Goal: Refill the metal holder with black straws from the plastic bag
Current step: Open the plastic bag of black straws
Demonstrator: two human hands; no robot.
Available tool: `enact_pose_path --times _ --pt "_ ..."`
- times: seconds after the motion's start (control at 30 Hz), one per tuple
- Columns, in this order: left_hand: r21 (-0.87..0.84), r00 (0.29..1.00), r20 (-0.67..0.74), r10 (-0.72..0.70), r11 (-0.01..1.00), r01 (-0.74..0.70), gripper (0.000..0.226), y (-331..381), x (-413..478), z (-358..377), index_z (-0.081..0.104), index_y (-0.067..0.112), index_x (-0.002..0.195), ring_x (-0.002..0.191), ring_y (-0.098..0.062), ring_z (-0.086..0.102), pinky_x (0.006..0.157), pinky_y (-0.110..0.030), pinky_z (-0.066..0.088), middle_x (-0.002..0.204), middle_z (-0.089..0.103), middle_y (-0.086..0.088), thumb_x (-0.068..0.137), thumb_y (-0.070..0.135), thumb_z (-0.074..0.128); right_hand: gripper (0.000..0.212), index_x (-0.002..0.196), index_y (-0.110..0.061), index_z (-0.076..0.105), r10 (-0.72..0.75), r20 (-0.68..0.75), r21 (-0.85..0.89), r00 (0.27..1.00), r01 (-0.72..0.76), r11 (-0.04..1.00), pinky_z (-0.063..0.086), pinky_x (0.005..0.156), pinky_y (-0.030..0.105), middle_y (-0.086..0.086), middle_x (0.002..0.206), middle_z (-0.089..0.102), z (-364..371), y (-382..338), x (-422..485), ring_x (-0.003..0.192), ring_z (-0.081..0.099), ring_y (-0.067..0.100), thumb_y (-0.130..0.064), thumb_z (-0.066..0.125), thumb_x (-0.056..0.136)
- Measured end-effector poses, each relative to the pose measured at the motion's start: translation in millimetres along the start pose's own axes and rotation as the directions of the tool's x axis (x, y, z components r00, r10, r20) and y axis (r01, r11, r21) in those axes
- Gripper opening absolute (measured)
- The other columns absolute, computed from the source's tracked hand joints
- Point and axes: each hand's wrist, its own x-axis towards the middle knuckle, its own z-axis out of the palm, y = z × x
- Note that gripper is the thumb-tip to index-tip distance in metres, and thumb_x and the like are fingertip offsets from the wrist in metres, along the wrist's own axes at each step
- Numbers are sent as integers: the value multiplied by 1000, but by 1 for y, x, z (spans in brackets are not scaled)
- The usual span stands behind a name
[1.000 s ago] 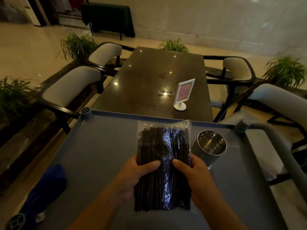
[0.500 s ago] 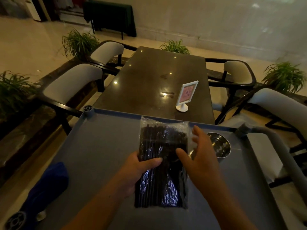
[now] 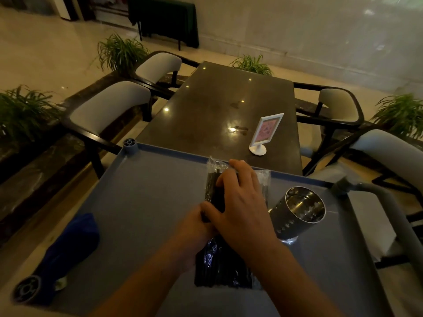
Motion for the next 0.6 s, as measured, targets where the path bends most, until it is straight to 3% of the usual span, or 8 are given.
enact_pose_path --times 0.13,0.33,0.5,0.6 --pt "-24 999 -27 -17 1000 16 23 0 -3 0 76 35 91 87 -23 77 66 -32 62 97 79 -4 89 14 66 44 105 -20 45 31 -2 -38 1000 -32 999 36 110 47 8 146 37 5 -5 1 140 28 28 -44 70 79" --pt "-29 1000 -14 27 999 -27 18 0 -10 4 73 39 99 92 -19 76 68 -27 61 103 78 -1 85 30 69 37 106 -18 47 58 15 -79 998 -57 995 34 111 44 6 139 43 13 -7 -1 136 33 26 -42 63 84" --pt "-48 999 -5 33 998 -33 33 -4 -13 6 72 53 88 85 -4 75 60 -15 58 96 78 14 96 23 60 22 101 -16 50 66 -23 -47 998 -67 997 33 111 41 5 135 47 14 -6 -3 132 36 22 -33 57 89" --pt "-18 999 -8 44 999 -44 29 -5 -14 7 72 49 94 85 -6 75 60 -15 58 97 78 10 95 21 62 19 100 -17 51 73 -29 -41 997 -74 996 33 110 41 5 136 47 13 -6 -5 133 36 22 -32 55 90"
